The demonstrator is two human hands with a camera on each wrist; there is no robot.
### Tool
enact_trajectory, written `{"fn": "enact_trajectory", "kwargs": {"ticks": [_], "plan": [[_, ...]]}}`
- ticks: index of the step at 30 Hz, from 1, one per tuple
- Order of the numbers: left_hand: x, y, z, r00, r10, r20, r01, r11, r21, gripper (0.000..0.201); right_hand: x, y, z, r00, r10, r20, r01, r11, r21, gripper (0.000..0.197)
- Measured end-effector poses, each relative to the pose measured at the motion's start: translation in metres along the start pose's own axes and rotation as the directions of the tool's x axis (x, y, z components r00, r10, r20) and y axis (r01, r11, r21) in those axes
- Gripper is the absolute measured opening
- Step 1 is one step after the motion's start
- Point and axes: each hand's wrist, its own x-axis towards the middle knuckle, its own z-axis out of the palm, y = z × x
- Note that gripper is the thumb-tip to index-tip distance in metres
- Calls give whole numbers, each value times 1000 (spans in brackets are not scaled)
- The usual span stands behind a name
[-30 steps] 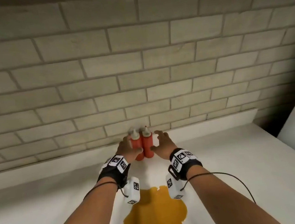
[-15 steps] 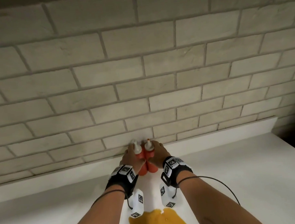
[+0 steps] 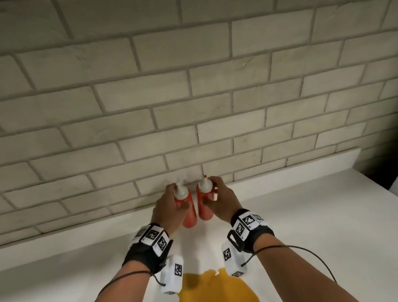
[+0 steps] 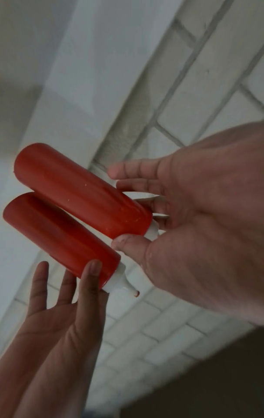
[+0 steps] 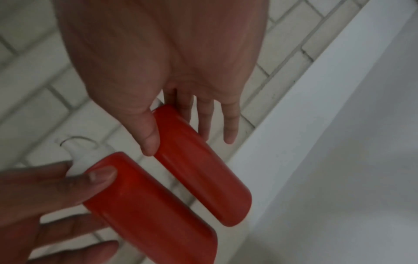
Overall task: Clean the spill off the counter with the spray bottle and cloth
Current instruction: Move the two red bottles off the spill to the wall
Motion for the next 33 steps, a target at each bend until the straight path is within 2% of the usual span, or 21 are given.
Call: {"fn": "enact_trajectory", "kwargs": {"ticks": [4,10,14,20,26,33], "plan": [[-32,21,-25,991,129,-47,-133,984,-116,56,-36,-17,-41,995,-78,-63,85,990,113,51],[-109,68,-45,964,265,-2,-254,921,-294,56,-119,-36,-101,982,-159,-104,179,958,223,56],[-154,89,-37,952,305,40,-266,881,-392,64,-175,-30,-133,984,-148,-101,168,959,229,54],[-197,122,2,924,369,104,-292,853,-432,52,-237,-3,-181,987,-104,-125,131,963,235,56],[-203,158,54,908,394,141,-303,852,-428,51,-250,34,-234,985,-47,-167,85,970,229,58],[-183,210,126,928,353,121,-282,875,-393,51,-218,84,-310,993,-31,-115,53,979,199,57]]}}
